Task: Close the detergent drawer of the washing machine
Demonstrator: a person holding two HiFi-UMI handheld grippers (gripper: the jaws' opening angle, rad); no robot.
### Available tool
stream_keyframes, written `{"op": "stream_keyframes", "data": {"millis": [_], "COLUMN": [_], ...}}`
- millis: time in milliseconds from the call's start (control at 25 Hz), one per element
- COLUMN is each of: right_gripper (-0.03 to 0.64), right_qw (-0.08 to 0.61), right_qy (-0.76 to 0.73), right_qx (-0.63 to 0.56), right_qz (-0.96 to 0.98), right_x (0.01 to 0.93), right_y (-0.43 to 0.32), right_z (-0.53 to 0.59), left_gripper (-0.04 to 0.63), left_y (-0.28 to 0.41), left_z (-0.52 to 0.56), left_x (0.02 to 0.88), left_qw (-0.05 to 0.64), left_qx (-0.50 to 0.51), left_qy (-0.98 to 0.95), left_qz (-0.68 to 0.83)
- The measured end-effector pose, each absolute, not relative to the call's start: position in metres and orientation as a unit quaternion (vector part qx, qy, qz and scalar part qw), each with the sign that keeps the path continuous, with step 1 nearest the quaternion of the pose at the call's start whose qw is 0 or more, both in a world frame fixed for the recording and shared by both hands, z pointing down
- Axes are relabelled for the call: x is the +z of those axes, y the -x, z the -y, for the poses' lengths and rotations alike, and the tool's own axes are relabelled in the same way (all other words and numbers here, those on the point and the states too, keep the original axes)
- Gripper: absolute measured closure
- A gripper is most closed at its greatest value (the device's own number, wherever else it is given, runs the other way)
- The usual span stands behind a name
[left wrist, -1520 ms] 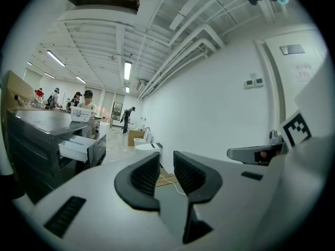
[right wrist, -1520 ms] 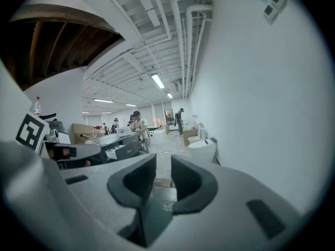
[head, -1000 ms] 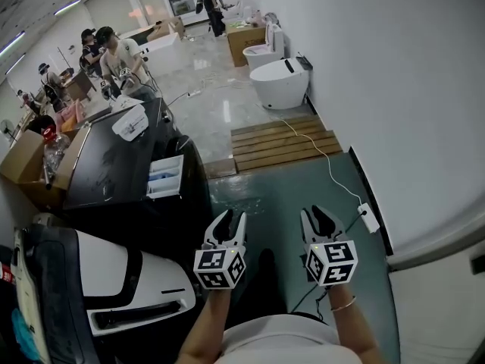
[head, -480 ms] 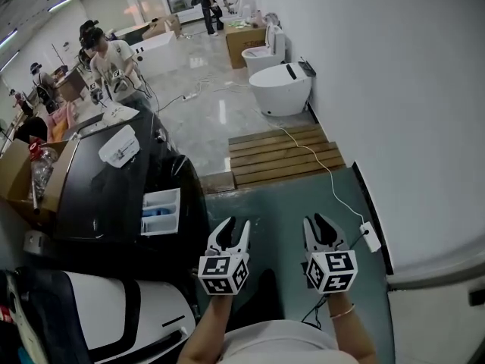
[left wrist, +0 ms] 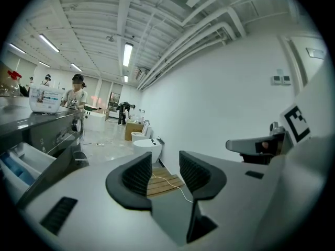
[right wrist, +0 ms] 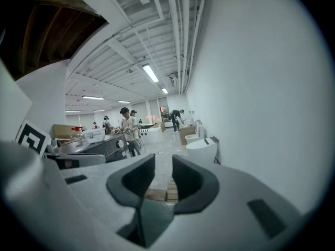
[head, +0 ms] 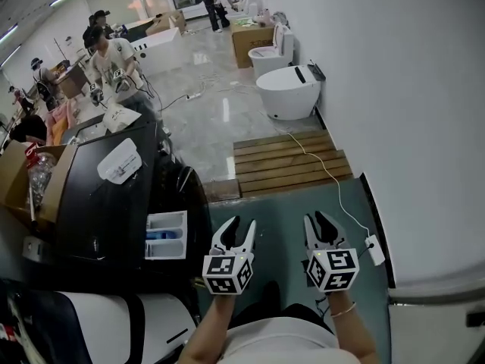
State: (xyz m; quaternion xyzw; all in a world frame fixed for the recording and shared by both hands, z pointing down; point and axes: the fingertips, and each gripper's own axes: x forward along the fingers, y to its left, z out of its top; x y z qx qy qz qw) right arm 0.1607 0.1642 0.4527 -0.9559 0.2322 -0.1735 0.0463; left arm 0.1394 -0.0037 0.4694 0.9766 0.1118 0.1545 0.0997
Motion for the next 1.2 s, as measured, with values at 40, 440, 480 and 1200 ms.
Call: {"op": "stream_keyframes", "data": {"millis": [40, 440, 480, 1200], "right_gripper": [0.529, 0.529, 0.529, 0.529], "right_qw": [0.045, 0.04, 0.039, 0.005], "right_qy": [0.956, 0.948, 0.946, 0.829], "right_qx": [-0.173, -0.172, -0.172, -0.2], "right_qz": [-0.233, -0.264, -0.27, -0.522], "right_x": [0.452, 0.451, 0.452, 0.465], "right_y": [-0.166, -0.205, -0.21, -0.289], "right_z": [-0.162, -0.138, -0.134, -0.003], "left_gripper": [0.446, 0.442, 0.442, 0.442], "left_y": [-0.143, -0.174, -0.177, -0.194], "left_z": [0.006, 0.023, 0.026, 0.093], "left_x": [0.47, 0.473, 0.473, 0.475], "left_qw": [0.1, 0.1, 0.099, 0.13], "left_qx": [0.155, 0.156, 0.155, 0.136], "left_qy": [-0.977, -0.979, -0.98, -0.968], "left_qz": [-0.11, -0.084, -0.079, 0.166]}}
